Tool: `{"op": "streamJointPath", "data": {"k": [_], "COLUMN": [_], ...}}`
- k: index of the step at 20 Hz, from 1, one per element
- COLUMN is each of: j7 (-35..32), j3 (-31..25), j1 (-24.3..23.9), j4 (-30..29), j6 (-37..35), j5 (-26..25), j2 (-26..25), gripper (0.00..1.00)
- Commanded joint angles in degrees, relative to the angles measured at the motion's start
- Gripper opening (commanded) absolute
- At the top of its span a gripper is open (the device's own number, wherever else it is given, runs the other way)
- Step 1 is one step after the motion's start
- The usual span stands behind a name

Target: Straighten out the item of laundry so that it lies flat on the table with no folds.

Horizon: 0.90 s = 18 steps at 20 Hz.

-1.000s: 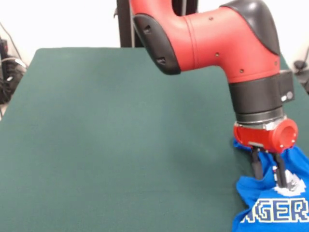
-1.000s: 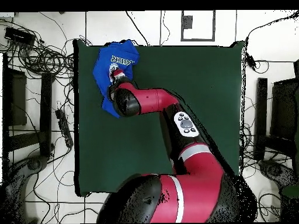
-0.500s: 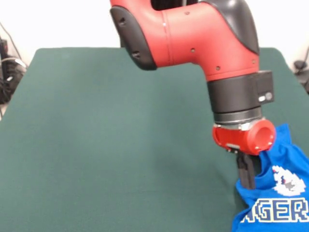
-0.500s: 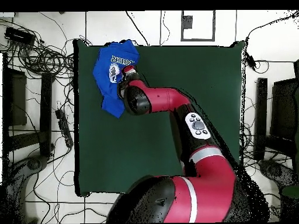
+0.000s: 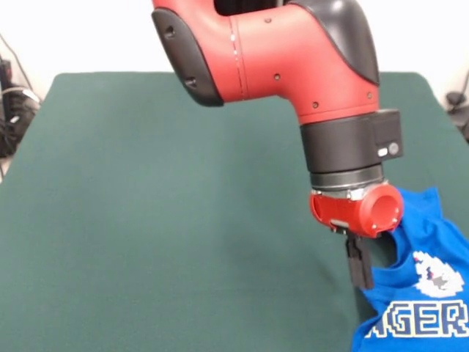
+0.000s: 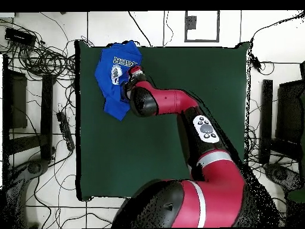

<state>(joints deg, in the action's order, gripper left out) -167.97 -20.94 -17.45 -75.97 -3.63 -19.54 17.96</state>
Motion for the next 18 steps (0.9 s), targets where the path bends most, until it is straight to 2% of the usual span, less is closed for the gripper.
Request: {"op": "streamJointPath", "data": {"k": [1,5,9,10,18], "j7": [4.39,5.08,4.63,3.83,1.24], "j3": [0.25,-1.45,-1.59,-1.6,-1.46], "j1": [2.67,2.02,2.05,2.12,2.89], "j4": [-3.11,-4.14,-3.75,-3.5,-3.45], "j6": [-17.95,-25.06,-25.87,-25.97,-20.31], "j5": [2.7,4.35,3.82,3.42,2.36], "j2": [3.68,3.4,2.37,2.21,1.97], "gripper": [0.0,0.0,0.0,1.0,1.0]}}
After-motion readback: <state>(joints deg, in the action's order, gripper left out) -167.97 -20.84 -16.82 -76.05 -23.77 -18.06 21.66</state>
